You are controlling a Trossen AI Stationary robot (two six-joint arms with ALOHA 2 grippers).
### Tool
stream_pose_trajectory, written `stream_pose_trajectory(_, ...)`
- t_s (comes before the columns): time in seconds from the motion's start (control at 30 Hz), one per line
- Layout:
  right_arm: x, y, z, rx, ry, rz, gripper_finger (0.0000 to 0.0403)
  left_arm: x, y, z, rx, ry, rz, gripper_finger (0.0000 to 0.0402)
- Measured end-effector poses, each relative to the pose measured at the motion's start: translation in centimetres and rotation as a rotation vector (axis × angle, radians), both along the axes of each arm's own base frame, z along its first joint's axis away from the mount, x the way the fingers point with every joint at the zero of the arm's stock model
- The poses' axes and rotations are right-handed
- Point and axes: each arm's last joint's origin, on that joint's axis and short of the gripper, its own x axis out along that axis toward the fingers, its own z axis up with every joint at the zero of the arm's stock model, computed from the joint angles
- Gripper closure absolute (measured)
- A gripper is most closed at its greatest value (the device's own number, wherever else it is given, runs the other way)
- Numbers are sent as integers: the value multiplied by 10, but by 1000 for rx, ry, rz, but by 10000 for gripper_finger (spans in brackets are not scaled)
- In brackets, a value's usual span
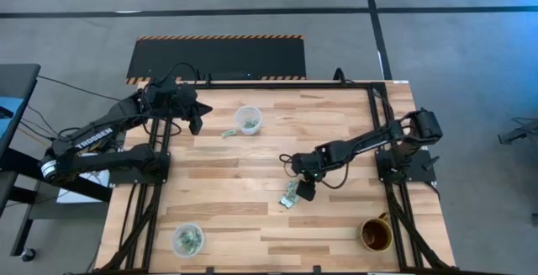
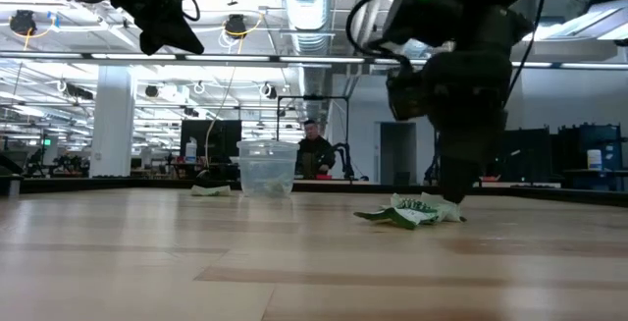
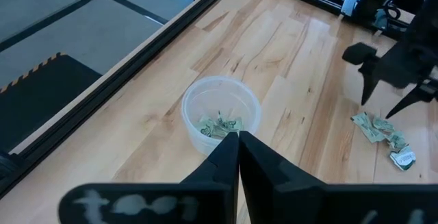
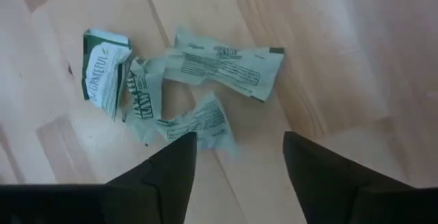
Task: Pick and place Stevia / Truvia into bins
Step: Put the stevia packet into the top transparent container
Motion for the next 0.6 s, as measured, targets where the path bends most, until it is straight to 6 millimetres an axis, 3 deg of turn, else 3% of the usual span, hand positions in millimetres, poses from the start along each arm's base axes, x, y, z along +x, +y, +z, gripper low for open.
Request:
stream_pose_trajectory(0.33,5,3,-14,19,28,19,199,0,0,0,-3,4,0,401)
stream_pose_trajectory(0.6,6,2,-13,-6,-2,14,283,0,0,0,-3,4,0,401)
